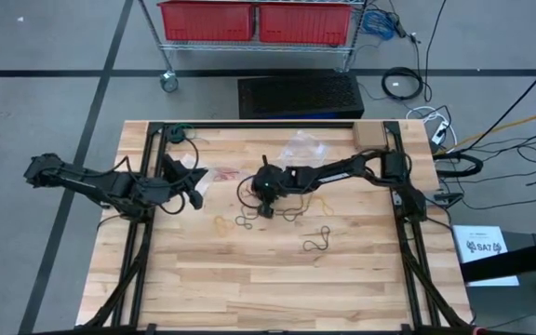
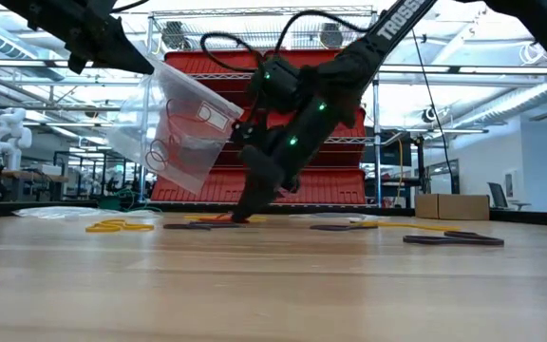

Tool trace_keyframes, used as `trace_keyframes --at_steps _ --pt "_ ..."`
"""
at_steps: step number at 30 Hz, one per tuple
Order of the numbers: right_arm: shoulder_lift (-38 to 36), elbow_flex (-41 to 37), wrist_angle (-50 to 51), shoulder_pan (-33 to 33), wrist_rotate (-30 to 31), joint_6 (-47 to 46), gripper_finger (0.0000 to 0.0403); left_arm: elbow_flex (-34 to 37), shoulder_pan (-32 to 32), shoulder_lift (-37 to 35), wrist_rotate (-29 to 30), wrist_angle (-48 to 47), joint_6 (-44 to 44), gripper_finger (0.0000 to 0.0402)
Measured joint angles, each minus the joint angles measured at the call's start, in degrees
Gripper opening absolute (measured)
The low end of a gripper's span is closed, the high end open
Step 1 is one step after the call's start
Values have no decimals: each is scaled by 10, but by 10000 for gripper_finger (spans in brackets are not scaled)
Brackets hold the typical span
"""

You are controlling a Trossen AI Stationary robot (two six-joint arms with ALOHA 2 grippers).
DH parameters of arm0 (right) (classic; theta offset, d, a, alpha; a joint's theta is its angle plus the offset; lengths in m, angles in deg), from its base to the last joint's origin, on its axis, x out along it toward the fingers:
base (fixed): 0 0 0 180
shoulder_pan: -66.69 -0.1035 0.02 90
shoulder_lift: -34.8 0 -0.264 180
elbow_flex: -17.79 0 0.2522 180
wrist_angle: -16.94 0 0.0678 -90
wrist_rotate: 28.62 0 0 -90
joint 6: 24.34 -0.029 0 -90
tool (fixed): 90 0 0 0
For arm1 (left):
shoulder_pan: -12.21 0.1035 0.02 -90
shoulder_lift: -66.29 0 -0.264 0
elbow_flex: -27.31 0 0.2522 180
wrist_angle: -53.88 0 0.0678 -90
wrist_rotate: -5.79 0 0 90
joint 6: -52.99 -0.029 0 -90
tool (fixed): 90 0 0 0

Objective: Sort rubber bands
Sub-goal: Put the red rubber band into the zip bag

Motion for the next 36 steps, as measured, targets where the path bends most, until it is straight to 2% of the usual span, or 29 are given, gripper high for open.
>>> trace_keyframes --at_steps 3,6,14,19,26,36 --pt "-38 -5 57 -4 -36 7 1 0 0 3 3 0 0 0" --pt "-83 -4 81 -11 -42 21 0 0 0 6 4 0 0 0" --pt "-186 4 80 -23 -24 50 0 0 0 27 -2 17 0 0" --pt "-228 24 54 -20 24 93 0 0 0 50 -15 34 0 0" --pt "-231 79 41 -20 71 168 0 0 0 87 -43 108 -23 0" --pt "-195 86 53 -21 73 172 0 0 0 104 -48 152 -36 0"
